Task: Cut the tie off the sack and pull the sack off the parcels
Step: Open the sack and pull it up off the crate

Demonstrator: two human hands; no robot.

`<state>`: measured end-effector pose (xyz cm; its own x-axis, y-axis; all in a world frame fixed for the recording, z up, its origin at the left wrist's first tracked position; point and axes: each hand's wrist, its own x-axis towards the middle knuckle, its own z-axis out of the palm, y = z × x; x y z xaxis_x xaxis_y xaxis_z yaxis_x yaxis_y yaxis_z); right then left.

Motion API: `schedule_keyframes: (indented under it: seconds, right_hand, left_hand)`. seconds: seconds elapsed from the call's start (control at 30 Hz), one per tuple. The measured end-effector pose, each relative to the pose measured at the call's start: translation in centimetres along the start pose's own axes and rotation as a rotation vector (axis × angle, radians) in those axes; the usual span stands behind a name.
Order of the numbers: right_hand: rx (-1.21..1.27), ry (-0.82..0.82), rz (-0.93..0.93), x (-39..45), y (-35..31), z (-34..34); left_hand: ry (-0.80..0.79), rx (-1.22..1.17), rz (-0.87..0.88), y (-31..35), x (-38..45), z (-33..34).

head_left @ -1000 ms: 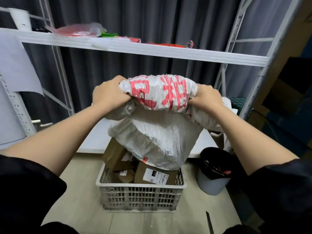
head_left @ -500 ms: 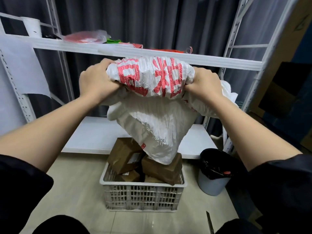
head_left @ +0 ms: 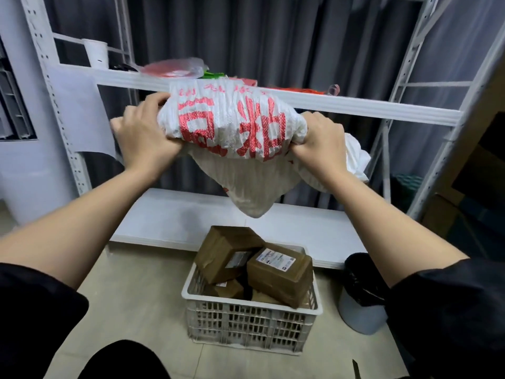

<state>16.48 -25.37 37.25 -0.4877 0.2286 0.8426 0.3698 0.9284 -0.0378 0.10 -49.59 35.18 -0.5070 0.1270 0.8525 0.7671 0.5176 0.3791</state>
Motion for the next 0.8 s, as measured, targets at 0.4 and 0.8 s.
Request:
schedule_keyframes:
  seconds: [0.4, 0.8]
  right_hand:
    - [0.24, 0.15, 0.017, -0.1, -10.4, 8.0]
    - [1.01, -1.024, 0.292, -3.0, -21.3, 11.7]
  left_hand:
    - [-0.141, 0.297, -0.312, -8.8, 0.5, -5.8]
    - [-0.102, -0.301, -0.822, -13.2, -0.3, -6.2]
